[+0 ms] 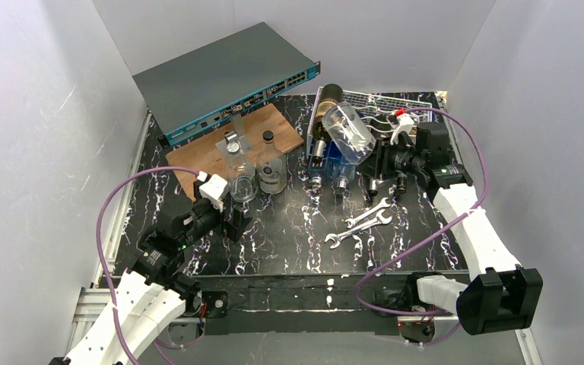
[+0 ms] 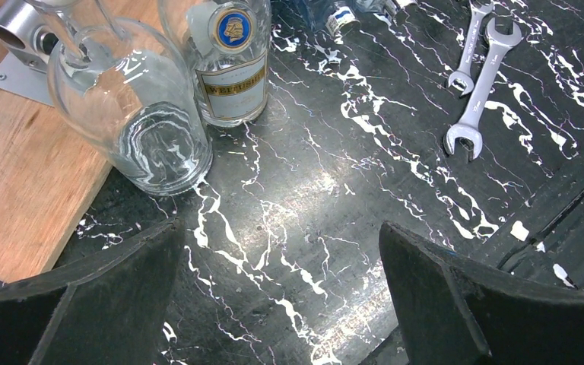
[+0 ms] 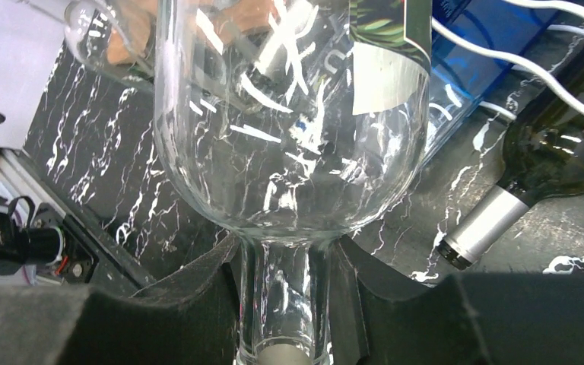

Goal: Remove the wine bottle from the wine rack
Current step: Pick up the wine bottle from the wine rack, then place the wine bottle at the center of the board.

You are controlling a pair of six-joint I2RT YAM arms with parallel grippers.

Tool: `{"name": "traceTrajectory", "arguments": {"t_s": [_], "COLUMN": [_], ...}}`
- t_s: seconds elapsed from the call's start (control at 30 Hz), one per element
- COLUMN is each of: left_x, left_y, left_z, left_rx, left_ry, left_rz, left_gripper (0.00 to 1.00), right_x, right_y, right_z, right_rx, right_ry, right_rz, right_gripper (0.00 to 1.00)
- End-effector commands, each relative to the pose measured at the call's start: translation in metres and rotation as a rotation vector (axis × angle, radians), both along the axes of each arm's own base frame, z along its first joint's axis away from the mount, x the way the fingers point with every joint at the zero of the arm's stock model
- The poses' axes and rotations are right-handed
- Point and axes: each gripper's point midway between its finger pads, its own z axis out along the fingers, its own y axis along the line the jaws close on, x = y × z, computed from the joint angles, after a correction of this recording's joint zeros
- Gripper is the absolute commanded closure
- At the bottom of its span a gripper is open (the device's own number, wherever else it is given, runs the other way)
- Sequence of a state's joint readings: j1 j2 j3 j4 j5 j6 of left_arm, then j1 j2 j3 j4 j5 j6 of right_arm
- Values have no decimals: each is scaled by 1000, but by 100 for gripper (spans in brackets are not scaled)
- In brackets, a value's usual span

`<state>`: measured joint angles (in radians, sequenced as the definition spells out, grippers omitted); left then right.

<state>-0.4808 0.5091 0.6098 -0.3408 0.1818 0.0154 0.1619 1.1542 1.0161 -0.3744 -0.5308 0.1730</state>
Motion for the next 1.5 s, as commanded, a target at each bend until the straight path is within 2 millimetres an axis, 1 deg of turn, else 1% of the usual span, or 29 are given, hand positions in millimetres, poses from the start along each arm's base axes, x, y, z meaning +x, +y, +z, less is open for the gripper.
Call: {"name": "traceTrajectory", "arguments": {"t_s": [0.0,0.13,0.3,0.8,0.9,1.13,1.33,1.47], "left_x": [-2,-3,-3,-4,-6,-14,-23,-29], "left_y": [-3,-5,-5,-9,-15,-30,-48,-54], "left_z": [-3,-4,-4,-3,0,7,14,12], "left_rx": [1,-2,-2,-13,-37,-78,-175,-186], "left_ry": [11,15,18,25,23,20,64,73], "left_rz": [-25,-37,-39,-56,-85,-178,-252,-307], "left_gripper": [2,1,1,1,1,1,1,1], "right_x": [-9,-22,-33,-73,-81,-94,-102,-106], "right_y": [22,28,32,47,51,59,66,70], "right_z": [70,65,58,27,21,6,-18,-34], "right_rx": [55,43,23,-69,-75,-98,-159,-219], "right_ry": [-325,-328,-322,-324,-324,-302,-274,-260], "right_rz": [193,272,327,546,593,657,711,753], "right_gripper": [99,99,99,99,99,99,99,99]}}
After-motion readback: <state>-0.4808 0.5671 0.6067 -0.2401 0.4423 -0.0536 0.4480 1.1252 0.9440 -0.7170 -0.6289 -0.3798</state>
